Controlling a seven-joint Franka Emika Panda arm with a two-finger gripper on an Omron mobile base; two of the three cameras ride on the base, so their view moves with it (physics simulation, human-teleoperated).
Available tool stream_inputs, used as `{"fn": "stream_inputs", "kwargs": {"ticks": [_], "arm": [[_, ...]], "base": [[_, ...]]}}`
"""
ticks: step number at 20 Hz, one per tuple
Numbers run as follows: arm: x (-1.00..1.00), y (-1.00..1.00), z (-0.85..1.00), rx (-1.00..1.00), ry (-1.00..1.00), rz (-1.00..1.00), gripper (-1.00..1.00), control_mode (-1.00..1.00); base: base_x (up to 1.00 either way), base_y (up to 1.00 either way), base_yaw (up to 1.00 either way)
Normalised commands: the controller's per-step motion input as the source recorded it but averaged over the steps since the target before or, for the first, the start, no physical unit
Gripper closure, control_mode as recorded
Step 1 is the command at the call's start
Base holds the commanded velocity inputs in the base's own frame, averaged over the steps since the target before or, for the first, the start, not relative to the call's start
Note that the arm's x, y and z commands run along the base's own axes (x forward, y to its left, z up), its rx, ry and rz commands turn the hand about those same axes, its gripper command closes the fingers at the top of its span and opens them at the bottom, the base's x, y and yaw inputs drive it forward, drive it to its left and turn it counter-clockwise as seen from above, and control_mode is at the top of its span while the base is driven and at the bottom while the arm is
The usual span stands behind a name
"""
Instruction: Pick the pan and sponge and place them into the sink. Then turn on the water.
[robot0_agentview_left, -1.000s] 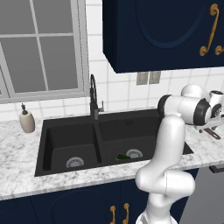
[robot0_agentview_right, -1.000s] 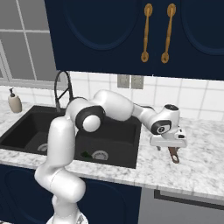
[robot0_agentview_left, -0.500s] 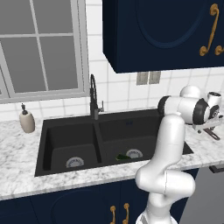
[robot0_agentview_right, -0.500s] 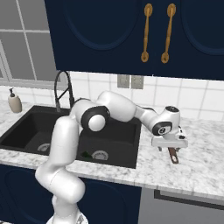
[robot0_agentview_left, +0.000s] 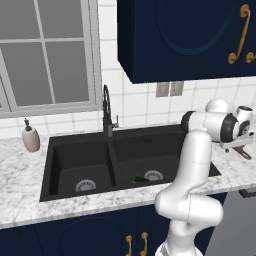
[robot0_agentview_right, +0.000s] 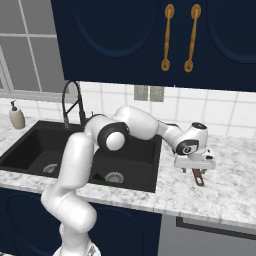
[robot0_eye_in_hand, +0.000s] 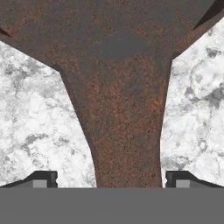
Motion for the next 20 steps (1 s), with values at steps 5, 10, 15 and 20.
{"fn": "stream_inputs", "kwargs": {"ticks": [5,10,15,20], "arm": [[0.00,-0.01,0.00,0.00,0.00,0.00,1.00,-1.00],[-0.21,0.22,0.00,0.00,-0.14,0.08,1.00,-1.00],[-0.44,0.34,0.10,0.00,-0.31,0.13,1.00,-1.00],[-0.47,0.51,0.18,-0.05,-0.19,0.10,1.00,-1.00]], "base": [[0.00,0.00,0.00],[0.00,0.00,0.00],[0.00,0.00,0.00],[0.00,0.00,0.00]]}}
